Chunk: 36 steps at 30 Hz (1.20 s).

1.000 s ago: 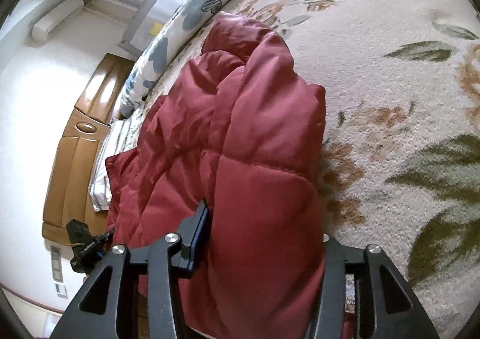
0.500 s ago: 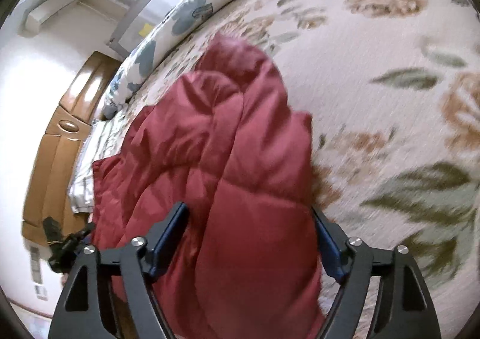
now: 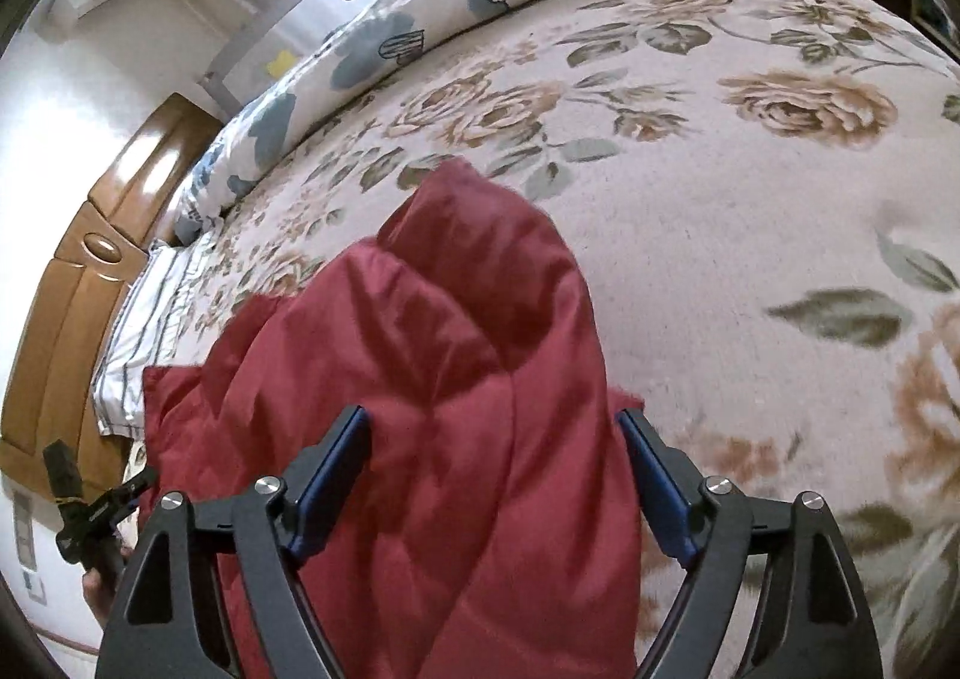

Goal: Fold large clothes

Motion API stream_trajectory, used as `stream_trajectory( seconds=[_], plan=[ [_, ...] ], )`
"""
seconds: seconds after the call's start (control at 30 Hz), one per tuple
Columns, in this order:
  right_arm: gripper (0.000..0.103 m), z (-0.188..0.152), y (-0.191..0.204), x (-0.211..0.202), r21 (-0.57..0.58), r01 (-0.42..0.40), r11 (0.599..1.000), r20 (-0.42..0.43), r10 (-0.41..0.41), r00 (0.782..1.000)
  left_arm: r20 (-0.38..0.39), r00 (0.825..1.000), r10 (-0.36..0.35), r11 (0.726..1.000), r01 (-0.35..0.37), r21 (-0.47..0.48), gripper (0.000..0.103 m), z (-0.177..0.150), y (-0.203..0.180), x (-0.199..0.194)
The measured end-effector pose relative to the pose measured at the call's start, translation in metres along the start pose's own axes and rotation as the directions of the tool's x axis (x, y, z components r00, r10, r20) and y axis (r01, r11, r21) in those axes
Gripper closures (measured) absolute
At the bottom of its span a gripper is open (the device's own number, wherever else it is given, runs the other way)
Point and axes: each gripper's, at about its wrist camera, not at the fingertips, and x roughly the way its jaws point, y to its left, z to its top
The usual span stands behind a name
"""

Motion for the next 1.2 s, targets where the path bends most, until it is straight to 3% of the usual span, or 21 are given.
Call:
stream_trajectory(
  seconds=[0.07,0.1,0.13,0.23,0.33,0.47,0.63,0.8,0.93,1.03,1.2],
  plan=[
    [0.019,0.008,0.002,0.007,-0.014,0.002,1.000,0.005,-0.002,1.000,0.006,1.000,0.016,1.000,-0.016,0.015,0.045,0.008,-0.001,0.010],
    [0.026,0.011,0.004,0.009,-0.030,0.010,0.999,0.009,-0.010,1.000,-0.006,1.000,0.028,0.999,-0.028,0.027,0.059,0.011,-0.004,0.014],
    [0.048,0.013,0.009,0.011,-0.053,0.039,0.998,0.016,-0.038,0.999,-0.009,0.999,0.036,0.999,-0.036,0.032,0.067,0.013,-0.005,0.018],
    [0.081,0.015,0.017,0.007,-0.077,0.057,0.995,0.057,-0.053,0.997,0.013,0.998,0.057,0.997,-0.057,0.044,0.080,0.020,-0.012,0.019],
    [0.086,0.018,0.021,-0.004,-0.074,0.081,0.994,0.135,-0.071,0.988,0.052,0.997,0.060,0.997,-0.062,0.040,0.083,0.031,-0.014,0.015],
    [0.086,0.024,0.017,0.005,-0.057,0.121,0.991,0.135,-0.112,0.984,0.052,0.995,0.087,0.995,-0.089,0.036,0.083,0.040,-0.016,0.028],
    [0.086,0.021,0.009,0.027,-0.045,0.152,0.987,0.089,-0.148,0.985,-0.013,0.991,0.133,0.991,-0.133,0.000,0.083,0.041,-0.008,0.063],
    [0.083,0.020,0.007,0.030,-0.034,0.152,0.988,0.080,-0.149,0.986,-0.039,0.991,0.125,0.991,-0.126,-0.040,0.082,0.045,-0.004,0.074],
    [0.074,0.018,0.001,0.029,-0.013,0.140,0.990,0.077,-0.138,0.987,-0.016,0.992,0.126,0.991,-0.127,-0.041,0.082,0.043,-0.003,0.060],
    [0.061,0.016,-0.002,0.028,0.004,0.144,0.990,0.082,-0.144,0.986,0.024,0.992,0.123,0.991,-0.122,-0.048,0.078,0.037,-0.003,0.038],
    [0.053,0.014,-0.002,0.015,0.025,0.156,0.988,0.117,-0.157,0.981,0.100,0.990,0.102,0.995,-0.100,-0.029,0.078,0.020,-0.009,-0.003]
  ],
)
